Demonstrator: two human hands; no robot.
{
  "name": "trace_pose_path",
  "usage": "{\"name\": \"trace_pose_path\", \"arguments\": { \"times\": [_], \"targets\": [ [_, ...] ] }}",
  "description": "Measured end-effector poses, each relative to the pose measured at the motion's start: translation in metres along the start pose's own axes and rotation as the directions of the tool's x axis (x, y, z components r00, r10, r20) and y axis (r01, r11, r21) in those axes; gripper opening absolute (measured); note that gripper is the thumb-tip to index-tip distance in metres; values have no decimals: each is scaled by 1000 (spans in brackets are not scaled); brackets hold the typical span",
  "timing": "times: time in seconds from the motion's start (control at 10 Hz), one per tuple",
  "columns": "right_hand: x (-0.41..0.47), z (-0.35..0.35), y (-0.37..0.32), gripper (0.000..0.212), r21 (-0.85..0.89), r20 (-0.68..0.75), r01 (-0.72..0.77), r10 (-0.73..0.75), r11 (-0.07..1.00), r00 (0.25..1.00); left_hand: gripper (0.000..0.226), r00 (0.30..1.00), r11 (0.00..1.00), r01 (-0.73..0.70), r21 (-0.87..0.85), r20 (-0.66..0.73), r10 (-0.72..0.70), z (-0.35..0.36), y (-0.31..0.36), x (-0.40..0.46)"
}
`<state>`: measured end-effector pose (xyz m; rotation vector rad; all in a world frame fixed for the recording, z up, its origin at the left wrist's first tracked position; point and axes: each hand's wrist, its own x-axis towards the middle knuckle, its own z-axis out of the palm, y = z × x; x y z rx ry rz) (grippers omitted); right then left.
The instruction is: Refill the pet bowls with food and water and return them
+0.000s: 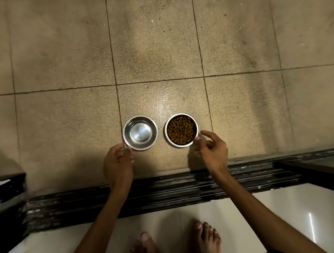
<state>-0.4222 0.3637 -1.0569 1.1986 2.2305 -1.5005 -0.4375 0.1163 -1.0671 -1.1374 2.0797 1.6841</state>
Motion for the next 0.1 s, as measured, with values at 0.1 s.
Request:
{"name": "trace_pose_path", "arguments": {
  "times": [0.1],
  "targets": [
    [-8,-3,-13,30,-93,-64,62,-68,994,996,10,996,986,-78,150,-19,82,-4,16,-14]
  ]
}}
